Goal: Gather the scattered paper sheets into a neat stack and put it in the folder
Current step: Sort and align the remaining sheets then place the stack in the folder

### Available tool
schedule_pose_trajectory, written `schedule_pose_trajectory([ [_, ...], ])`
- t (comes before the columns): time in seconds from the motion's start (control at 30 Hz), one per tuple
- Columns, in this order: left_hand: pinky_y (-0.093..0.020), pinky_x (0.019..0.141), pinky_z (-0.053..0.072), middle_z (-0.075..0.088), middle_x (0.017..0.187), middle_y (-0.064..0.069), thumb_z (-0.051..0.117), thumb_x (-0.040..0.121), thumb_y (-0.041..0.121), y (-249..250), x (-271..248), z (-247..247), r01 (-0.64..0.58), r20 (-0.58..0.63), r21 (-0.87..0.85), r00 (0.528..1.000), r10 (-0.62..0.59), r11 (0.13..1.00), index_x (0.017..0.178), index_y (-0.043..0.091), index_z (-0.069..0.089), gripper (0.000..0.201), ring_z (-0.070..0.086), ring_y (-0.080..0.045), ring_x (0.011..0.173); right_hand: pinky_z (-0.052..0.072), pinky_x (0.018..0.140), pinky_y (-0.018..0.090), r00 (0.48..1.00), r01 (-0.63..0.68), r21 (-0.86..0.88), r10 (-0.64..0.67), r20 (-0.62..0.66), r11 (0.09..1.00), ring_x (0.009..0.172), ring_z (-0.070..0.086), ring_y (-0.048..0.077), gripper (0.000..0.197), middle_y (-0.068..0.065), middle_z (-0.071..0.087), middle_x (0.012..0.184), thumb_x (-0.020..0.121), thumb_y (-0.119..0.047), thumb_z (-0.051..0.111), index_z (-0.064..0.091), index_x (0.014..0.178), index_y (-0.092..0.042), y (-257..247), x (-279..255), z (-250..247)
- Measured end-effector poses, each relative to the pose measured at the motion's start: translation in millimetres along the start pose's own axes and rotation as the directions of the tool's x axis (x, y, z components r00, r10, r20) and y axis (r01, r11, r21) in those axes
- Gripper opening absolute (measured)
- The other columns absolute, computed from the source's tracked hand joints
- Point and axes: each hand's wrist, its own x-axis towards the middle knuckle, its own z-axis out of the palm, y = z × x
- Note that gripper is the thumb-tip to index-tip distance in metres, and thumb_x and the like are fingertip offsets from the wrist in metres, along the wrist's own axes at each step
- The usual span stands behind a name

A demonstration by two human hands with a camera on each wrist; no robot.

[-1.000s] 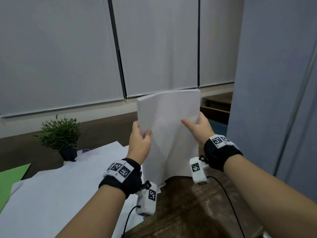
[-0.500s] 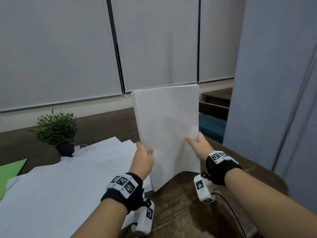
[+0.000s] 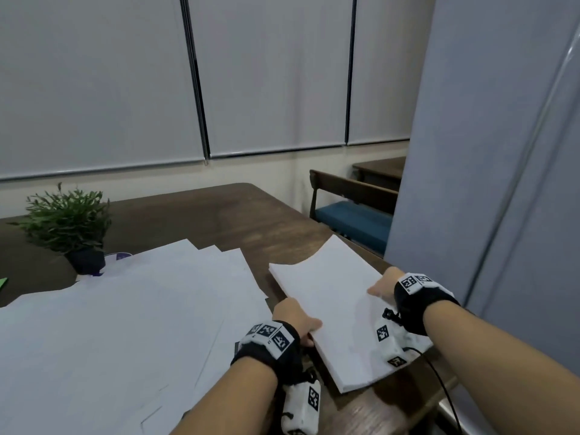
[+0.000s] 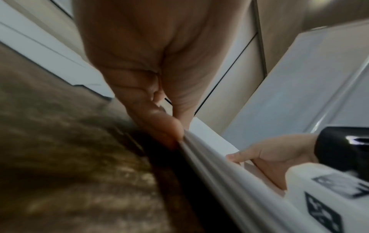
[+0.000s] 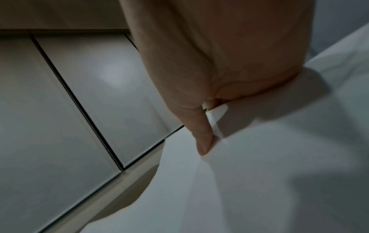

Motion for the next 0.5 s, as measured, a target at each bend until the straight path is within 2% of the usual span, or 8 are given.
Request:
schedule_pose_trajectory([
  [0.07, -0.033, 0.063, 0.060, 0.073, 0.095, -0.009, 0.072, 0.078, 0.030, -1, 2, 4, 0.007, 0.007, 0.078, 1.000, -0.007, 0.997, 0.105, 0.003, 0.064, 0.039, 0.070, -0.022, 0.061, 0.047, 0.095, 0.034, 0.999, -0.029, -0.045, 0.030, 0.029, 0.999, 0.115, 0.057, 0.031, 0.058, 0.012, 0.059, 0.129, 0.086, -0.043, 0.067, 0.056, 0.127, -0.004, 7, 1, 2],
  [0.17, -0.039, 0.078, 0.059, 0.070, 0.105, -0.011, 0.075, 0.070, 0.048, -6, 5, -3, 0.021, -0.023, 0.126, 1.000, -0.018, 0.992, 0.110, 0.004, 0.059, 0.061, 0.071, -0.027, 0.090, 0.048, 0.093, 0.034, 0.997, -0.031, -0.031, 0.033, 0.069, 0.999, 0.111, 0.058, 0.031, 0.057, 0.012, 0.060, 0.125, 0.084, -0.041, 0.068, 0.056, 0.128, -0.007, 9, -3, 0],
  [0.2, -0.040, 0.081, 0.058, 0.070, 0.105, -0.013, 0.074, 0.070, 0.052, -7, 4, -10, 0.038, -0.026, 0.103, 0.999, -0.035, 0.994, 0.109, 0.003, 0.056, 0.065, 0.070, -0.029, 0.093, 0.048, 0.093, 0.035, 0.998, -0.028, -0.018, 0.029, 0.064, 0.999, 0.112, 0.057, 0.032, 0.061, 0.012, 0.059, 0.127, 0.082, -0.043, 0.069, 0.054, 0.129, -0.007, 5, -4, -2],
  [0.27, -0.042, 0.083, 0.057, 0.071, 0.097, -0.017, 0.070, 0.073, 0.057, -11, -2, -31, 0.078, -0.052, 0.045, 0.996, -0.076, 0.996, 0.103, 0.002, 0.053, 0.065, 0.070, -0.030, 0.089, 0.045, 0.098, 0.039, 1.000, 0.010, 0.013, -0.010, 0.020, 1.000, 0.120, 0.052, 0.032, 0.075, 0.014, 0.052, 0.137, 0.078, -0.047, 0.071, 0.044, 0.137, -0.008, -10, -4, -2],
  [0.33, -0.044, 0.083, 0.057, 0.070, 0.085, -0.017, 0.068, 0.078, 0.052, -17, -11, -63, 0.113, -0.083, -0.016, 0.990, -0.114, 0.993, 0.092, 0.003, 0.051, 0.053, 0.069, -0.030, 0.078, 0.042, 0.102, 0.038, 0.993, 0.120, 0.075, -0.121, 0.011, 0.990, 0.124, 0.050, 0.030, 0.073, 0.012, 0.049, 0.140, 0.082, -0.045, 0.069, 0.042, 0.139, -0.008, -39, -18, -3],
  [0.4, -0.039, 0.076, 0.058, 0.065, 0.081, -0.017, 0.066, 0.084, 0.043, -33, -20, -101, 0.160, -0.131, -0.085, 0.977, -0.171, 0.983, 0.092, 0.002, 0.049, 0.045, 0.065, -0.029, 0.067, 0.045, 0.098, 0.036, 0.964, 0.251, 0.113, -0.259, 0.059, 0.961, 0.121, 0.053, 0.029, 0.059, 0.014, 0.054, 0.133, 0.090, -0.040, 0.061, 0.050, 0.134, -0.003, -79, -44, 3],
  [0.47, -0.035, 0.071, 0.055, 0.064, 0.091, -0.018, 0.064, 0.087, 0.039, -58, -33, -146, 0.210, -0.213, -0.108, 0.950, -0.229, 0.972, 0.103, 0.000, 0.050, 0.045, 0.060, -0.028, 0.068, 0.050, 0.094, 0.040, 0.925, 0.334, 0.225, -0.364, 0.107, 0.915, 0.113, 0.058, 0.030, 0.057, 0.017, 0.060, 0.124, 0.090, -0.039, 0.062, 0.053, 0.130, 0.000, -120, -70, 20],
  [0.5, -0.036, 0.076, 0.054, 0.064, 0.100, -0.019, 0.064, 0.087, 0.039, -75, -41, -169, 0.245, -0.269, -0.083, 0.928, -0.258, 0.966, 0.110, -0.001, 0.052, 0.047, 0.061, -0.029, 0.076, 0.053, 0.091, 0.041, 0.903, 0.361, 0.289, -0.410, 0.131, 0.887, 0.108, 0.061, 0.028, 0.057, 0.016, 0.063, 0.116, 0.088, -0.041, 0.064, 0.053, 0.128, -0.001, -141, -82, 33],
])
